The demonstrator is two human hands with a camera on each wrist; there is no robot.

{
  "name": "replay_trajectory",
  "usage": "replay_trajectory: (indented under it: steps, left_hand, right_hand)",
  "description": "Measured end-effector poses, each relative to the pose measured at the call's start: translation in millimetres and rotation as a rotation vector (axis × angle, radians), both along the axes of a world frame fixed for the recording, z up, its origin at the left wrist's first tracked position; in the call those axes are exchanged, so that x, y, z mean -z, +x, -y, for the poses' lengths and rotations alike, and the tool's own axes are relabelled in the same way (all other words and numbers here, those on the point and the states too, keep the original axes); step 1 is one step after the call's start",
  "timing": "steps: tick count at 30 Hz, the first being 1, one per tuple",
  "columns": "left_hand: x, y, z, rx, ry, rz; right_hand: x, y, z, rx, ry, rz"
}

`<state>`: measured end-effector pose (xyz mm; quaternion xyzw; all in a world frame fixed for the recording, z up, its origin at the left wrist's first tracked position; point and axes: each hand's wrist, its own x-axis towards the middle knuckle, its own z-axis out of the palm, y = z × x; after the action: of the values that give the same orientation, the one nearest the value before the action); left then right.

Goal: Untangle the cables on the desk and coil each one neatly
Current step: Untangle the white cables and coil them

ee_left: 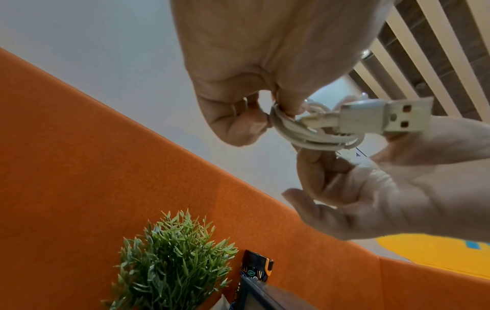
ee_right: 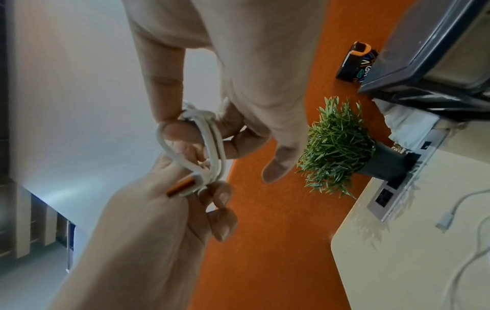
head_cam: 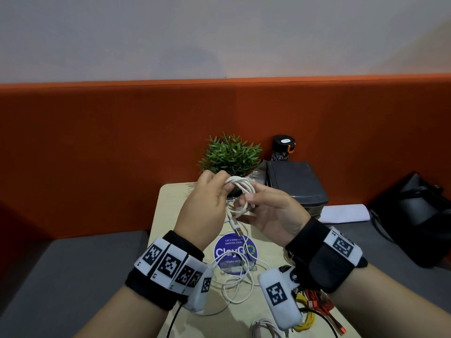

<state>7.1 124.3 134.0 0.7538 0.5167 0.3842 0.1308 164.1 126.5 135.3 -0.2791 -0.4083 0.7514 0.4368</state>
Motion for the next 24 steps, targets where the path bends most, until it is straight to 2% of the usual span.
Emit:
replay_trajectory:
  steps: [6,10,13,16,20,24]
  left_hand:
    - [-0.6,0.1,0.6,0.025,-0.011,0.074]
    - [-7.2,1.1,3.7,0.067,0.014,0.148]
    - [-10.2,-0.9,3.1,0.071,0.072,0.125]
    - [-9.0,-2.5,3.6,0.088,0.093,0.106]
    - [-6.4,-4.1,5.6,0.074,0.085,0.107]
    - [-5.7,-1.8,6.8,0.079,0.031,0.216]
  right_hand:
    - [-2.5,3.1,-1.7,-0.034,0.01,0.02]
    - [-1.3,5.3,-4.1,-0.061,0.013,-0.062]
    - [-0.7,4.2,-2.6,-0.013,0.018,-0.12]
    - [-2.3,0.3,0.6,0.093,0.063,-0.063]
    - [-5.3,-2.9,2.0,0.208,0.194,0.104]
    - [-7.9,-5.1,2.8,0.325,0.212,0.216]
